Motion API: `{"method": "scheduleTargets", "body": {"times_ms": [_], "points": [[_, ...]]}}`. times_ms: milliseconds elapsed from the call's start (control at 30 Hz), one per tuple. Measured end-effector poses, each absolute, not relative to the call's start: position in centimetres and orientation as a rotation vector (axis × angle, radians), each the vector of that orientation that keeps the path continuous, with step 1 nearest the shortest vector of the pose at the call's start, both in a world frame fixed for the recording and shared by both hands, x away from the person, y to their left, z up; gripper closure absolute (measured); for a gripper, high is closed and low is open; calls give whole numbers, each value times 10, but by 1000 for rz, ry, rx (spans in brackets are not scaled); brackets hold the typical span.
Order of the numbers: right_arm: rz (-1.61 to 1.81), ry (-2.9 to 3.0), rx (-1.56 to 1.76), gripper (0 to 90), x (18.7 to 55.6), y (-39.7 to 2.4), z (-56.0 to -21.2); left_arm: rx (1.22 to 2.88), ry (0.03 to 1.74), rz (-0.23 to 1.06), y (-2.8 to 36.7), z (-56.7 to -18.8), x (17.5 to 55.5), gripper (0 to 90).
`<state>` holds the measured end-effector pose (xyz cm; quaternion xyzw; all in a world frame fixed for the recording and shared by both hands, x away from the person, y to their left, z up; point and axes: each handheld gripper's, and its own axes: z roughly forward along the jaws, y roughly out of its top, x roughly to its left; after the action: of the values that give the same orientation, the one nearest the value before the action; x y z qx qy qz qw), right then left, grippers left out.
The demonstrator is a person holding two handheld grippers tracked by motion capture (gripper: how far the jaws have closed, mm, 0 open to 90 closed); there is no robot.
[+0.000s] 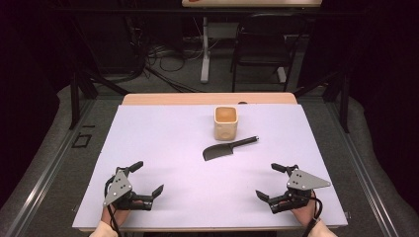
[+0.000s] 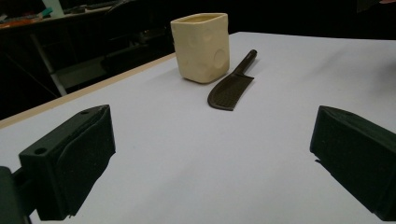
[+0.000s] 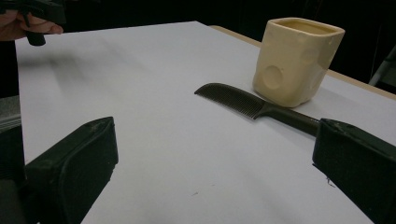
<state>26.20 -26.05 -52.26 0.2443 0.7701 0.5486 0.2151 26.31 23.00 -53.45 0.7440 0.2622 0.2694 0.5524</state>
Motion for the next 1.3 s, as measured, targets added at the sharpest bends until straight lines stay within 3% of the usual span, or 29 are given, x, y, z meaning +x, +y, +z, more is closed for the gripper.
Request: {"method": "scheduleTargets", "body": {"times_ms": [1300], "points": [[1317, 2286, 720, 0, 313, -241, -511, 1767, 647, 621, 229, -535, 267, 1]]}}
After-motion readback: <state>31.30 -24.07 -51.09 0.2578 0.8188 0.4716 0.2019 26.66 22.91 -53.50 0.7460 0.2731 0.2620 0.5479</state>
